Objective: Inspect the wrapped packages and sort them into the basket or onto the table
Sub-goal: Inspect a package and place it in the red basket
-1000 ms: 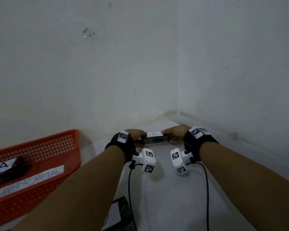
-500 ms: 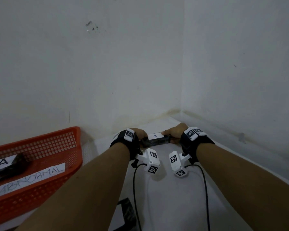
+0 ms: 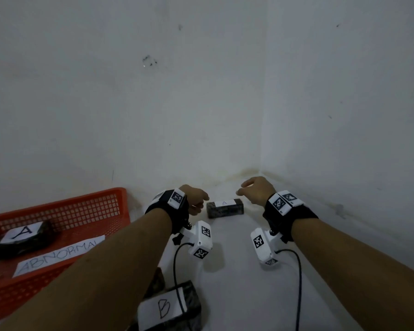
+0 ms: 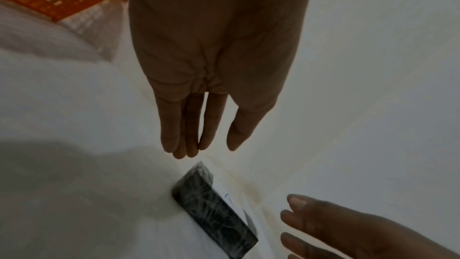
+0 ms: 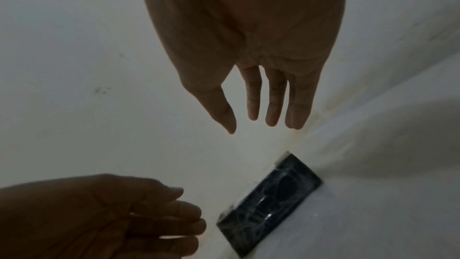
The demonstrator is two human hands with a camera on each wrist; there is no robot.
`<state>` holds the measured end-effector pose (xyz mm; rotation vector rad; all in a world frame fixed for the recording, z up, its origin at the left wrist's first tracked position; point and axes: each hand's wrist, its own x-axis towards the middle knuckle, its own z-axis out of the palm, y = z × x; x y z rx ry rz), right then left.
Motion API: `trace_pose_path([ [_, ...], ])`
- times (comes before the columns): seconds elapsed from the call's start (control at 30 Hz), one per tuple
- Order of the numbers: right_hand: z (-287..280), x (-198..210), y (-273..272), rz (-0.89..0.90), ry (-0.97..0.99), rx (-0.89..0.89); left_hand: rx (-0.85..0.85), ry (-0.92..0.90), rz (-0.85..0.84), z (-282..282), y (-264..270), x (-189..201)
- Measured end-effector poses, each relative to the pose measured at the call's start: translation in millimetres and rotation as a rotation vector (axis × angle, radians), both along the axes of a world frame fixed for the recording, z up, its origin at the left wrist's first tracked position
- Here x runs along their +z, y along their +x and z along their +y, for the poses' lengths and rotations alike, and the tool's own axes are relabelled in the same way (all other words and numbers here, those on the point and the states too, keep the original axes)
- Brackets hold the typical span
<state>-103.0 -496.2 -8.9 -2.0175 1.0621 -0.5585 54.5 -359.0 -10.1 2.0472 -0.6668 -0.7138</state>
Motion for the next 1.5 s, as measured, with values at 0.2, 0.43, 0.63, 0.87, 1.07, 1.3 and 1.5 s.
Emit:
trace_pose_path([
  [0.2,60.9,28.5,-5.9,0.046,-0.152,0.191,-0.072,0.008,-0.233,54.1,-10.1,45.4],
  [0.43,156.8,50.0,-13.4,0.123,-0.215,0.454,-0.152,0.127,-0.575,163.7,-26.6,86.4],
  [0.63,248.0,60.2,-12.1,0.121,-0.305,0.624,-0.133,0.165,-0.667,263.0,-37.6,86.7],
  [0.87,341.3,51.2,-2.1,0.050,-0.346,0.837,-0.120,0.293,-0.775,363.9,-32.1,74.8],
  [1.07,381.5,22.9,21.8,0.129,-0.335,0.971,-0.223,0.477,-0.743,415.9,-26.8,52.2],
  [1.3,371.6,-7.4,53.5,0.326,-0.295,0.974,-0.392,0.543,-0.659,405.4,-24.9,15.9],
  [1.5,360.0,-21.8,63.3,0.462,-0.224,1.007,-0.411,0.646,-0.762,382.2,-25.0,-5.9],
])
